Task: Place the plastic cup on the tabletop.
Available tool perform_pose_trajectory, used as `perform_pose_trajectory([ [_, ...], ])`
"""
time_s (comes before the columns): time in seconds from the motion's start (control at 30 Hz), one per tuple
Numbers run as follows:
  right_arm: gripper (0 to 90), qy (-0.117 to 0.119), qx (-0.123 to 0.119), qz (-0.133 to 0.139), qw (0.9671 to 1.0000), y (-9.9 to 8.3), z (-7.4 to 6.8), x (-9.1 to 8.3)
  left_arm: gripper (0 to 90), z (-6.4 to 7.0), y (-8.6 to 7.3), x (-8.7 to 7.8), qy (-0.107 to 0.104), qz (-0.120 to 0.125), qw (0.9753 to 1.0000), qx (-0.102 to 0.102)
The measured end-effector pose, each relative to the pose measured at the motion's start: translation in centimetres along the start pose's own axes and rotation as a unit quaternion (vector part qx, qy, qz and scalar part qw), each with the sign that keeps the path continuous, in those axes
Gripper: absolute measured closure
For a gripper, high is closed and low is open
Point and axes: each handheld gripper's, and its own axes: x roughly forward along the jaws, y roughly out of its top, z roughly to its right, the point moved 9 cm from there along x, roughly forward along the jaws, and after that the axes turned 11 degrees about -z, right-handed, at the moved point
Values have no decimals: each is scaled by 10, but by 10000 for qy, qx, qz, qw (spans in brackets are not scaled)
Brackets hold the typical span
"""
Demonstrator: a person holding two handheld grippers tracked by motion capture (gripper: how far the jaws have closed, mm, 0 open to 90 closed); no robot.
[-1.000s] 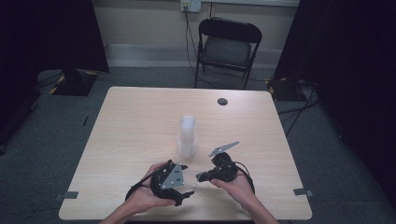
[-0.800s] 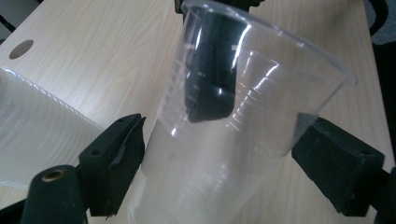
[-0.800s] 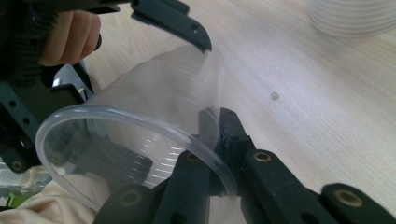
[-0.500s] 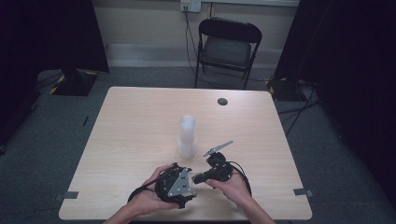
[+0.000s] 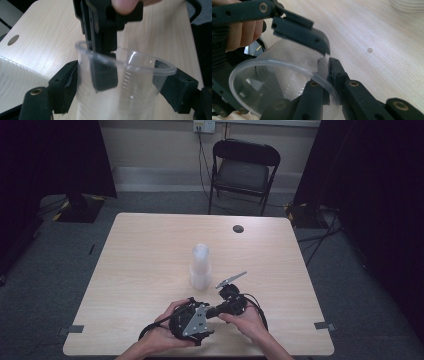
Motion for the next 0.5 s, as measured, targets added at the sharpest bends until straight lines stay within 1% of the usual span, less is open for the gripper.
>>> perform_pose_trajectory([
  [0.07,886,-11,6,-14,10000,0,0,1,231,0,2,-1,62,31,10000,57],
  [0.17,887,-7,11,-43,10000,0,0,2,234,1,4,0,99,90,9999,21],
  [0.2,887,-8,10,-50,10000,0,0,3,247,1,4,0,69,60,10000,37],
  [0.27,887,-11,25,-31,10000,1,0,3,260,1,3,0,101,22,9999,82],
  [0.33,885,-19,42,-16,10000,1,0,3,267,0,3,0,109,66,9999,70],
  [0.37,882,-18,41,-5,10000,1,0,2,269,0,3,-1,117,98,9999,-11],
  [0.4,876,-13,64,24,10000,2,0,2,270,0,3,-1,117,98,9999,-11],
  [0.47,857,-38,75,55,9999,2,1,1,277,-3,4,-1,177,194,9996,-43],
  [0.5,847,-73,79,95,9999,2,2,1,279,-2,4,-1,134,230,9996,-134],
])
